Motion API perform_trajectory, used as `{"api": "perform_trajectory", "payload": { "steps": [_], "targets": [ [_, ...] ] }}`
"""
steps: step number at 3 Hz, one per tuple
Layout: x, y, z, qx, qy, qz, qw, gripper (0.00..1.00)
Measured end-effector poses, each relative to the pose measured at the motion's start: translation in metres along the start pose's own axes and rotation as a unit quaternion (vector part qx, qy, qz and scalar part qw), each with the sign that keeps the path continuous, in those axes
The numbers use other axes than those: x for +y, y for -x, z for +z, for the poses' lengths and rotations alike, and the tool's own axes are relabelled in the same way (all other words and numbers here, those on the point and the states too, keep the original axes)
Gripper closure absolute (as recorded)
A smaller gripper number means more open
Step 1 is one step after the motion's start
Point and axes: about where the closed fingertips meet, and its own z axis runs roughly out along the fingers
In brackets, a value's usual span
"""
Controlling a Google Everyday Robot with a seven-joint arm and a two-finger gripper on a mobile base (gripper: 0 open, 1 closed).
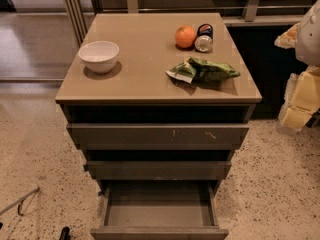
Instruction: Place green jalapeno chip bag into bottom drawer
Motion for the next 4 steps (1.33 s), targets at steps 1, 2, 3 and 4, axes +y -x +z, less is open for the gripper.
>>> {"api": "perform_trajectory", "payload": {
  "steps": [1,2,3,4],
  "targets": [
    [0.000,0.000,0.000,0.000,0.000,0.000,1.0000,0.00],
    [-0.013,0.001,0.002,-0.018,-0.032,0.008,0.9993,0.19],
    [-0.036,0.010,0.016,-0.061,-0.076,0.015,0.9951,0.41],
    [-0.085,0.033,0.029,-0.113,-0.134,0.006,0.9845,0.65]
  ]
}}
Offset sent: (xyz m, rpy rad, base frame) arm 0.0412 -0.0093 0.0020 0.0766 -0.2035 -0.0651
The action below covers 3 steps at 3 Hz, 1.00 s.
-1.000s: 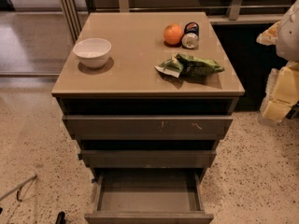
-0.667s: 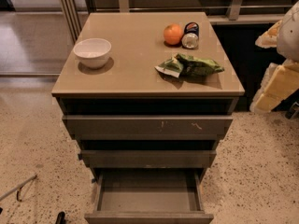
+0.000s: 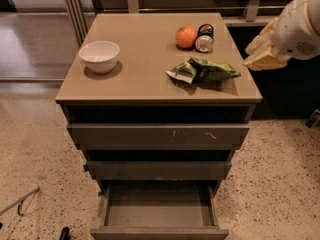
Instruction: Place green jalapeno chip bag into bottom drawer
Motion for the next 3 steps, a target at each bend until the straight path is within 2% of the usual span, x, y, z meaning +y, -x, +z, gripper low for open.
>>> {"api": "perform_trajectory", "payload": {
  "steps": [1,2,3],
  "targets": [
    [-0.050,0.017,0.035,-0.026,-0.045,-0.007,0.9986,0.96],
    [-0.050,0.017,0.035,-0.026,-0.045,-0.007,0.9986,1.00],
    [-0.050,0.013,0.053,-0.027,-0.050,-0.003,0.9984,0.98]
  ]
}}
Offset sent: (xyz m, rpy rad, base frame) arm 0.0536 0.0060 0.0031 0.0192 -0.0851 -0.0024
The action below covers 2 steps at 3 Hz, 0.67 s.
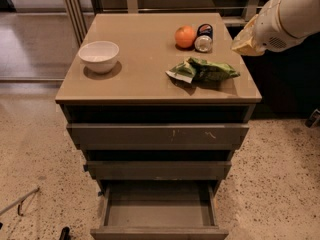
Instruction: Place green jalapeno chip bag into bottom drawer
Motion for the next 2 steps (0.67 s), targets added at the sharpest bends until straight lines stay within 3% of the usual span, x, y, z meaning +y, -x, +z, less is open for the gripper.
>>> {"api": "perform_trajectory", "payload": {
  "steps": [1,2],
  "targets": [
    [0.003,0.000,0.018,-0.002,0.002,-0.001,1.0000,0.75],
    [0.006,0.005,0.041,-0.003,0.012,-0.002,0.9999,0.44]
  ]
}}
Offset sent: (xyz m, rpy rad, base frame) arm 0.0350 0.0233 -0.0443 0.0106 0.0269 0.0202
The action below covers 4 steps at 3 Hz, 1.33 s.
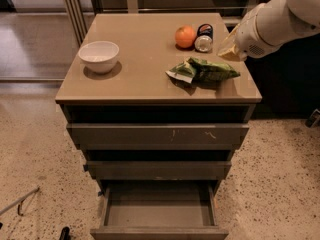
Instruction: Place green jalapeno chip bag into bottom drawer
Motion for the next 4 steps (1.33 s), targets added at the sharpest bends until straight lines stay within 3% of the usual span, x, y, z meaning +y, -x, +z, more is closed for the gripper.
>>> {"api": "perform_trajectory", "payload": {
  "steps": [1,2,3,4],
  "targets": [
    [0.003,0.002,0.010,0.003,0.010,-0.001,0.9999,0.15],
    [0.004,0.002,0.014,0.005,0.014,-0.001,0.9999,0.14],
    [0.005,-0.004,0.032,0.003,0.011,0.006,0.9999,0.22],
    [0.003,-0.015,0.054,0.003,0.007,0.019,0.9998,0.37]
  ]
}}
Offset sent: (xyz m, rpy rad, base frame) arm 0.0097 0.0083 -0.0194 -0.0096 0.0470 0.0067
